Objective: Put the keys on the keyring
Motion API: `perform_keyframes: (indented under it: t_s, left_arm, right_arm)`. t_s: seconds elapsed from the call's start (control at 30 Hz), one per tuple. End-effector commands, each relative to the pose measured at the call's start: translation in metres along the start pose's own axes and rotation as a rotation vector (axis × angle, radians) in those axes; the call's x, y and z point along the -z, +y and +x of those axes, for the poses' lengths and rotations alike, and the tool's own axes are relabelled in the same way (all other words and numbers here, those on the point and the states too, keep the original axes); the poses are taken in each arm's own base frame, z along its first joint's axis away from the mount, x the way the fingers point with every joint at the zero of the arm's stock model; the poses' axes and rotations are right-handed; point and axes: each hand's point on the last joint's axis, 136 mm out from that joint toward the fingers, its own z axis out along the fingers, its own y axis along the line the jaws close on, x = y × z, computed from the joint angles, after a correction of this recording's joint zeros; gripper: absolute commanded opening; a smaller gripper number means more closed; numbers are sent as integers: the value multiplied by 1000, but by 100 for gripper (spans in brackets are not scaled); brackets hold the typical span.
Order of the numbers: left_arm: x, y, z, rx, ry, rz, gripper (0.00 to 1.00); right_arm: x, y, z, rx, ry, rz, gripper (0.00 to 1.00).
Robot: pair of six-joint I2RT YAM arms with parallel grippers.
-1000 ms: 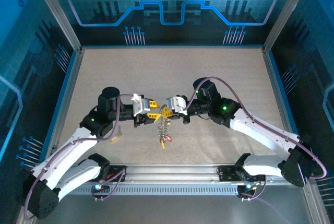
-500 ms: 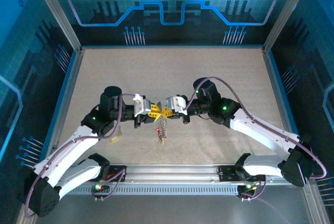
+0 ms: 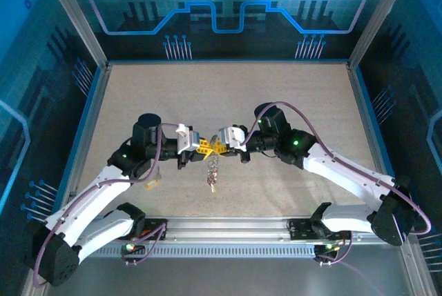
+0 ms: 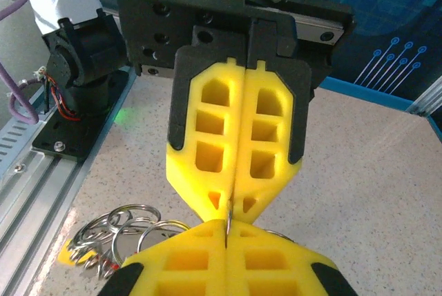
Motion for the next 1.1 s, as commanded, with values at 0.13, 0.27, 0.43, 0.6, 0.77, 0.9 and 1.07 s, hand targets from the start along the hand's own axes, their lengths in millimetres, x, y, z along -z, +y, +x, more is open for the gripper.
perform_keyframes:
  t_s: [0.13, 0.27, 0.43, 0.6, 0.77, 0.9, 1.07]
  left_arm:
    - [2, -2, -21, -55, -82, 10, 0]
    - [3, -4, -22, -66, -91, 18, 0]
    - [3, -7, -24, -75, -109, 38, 0]
    - [4, -9, -28, -71, -133, 48, 0]
    - [4, -12, -30, -75, -151, 64, 0]
    - [3, -12, -29, -69, -150, 68, 0]
    - [2, -11, -29, -61, -145, 72, 0]
  right_arm:
    - [1, 1, -7, 41, -32, 17, 29]
    - [8, 2, -3, 30, -41, 33, 35]
    - [13, -2, -7, 20, -67, 67, 36]
    - [12, 0, 1, -14, -75, 79, 32]
    - [8, -3, 3, -45, -100, 90, 30]
    - [8, -1, -1, -53, -128, 83, 24]
    - [10, -3, -3, -49, -133, 94, 19]
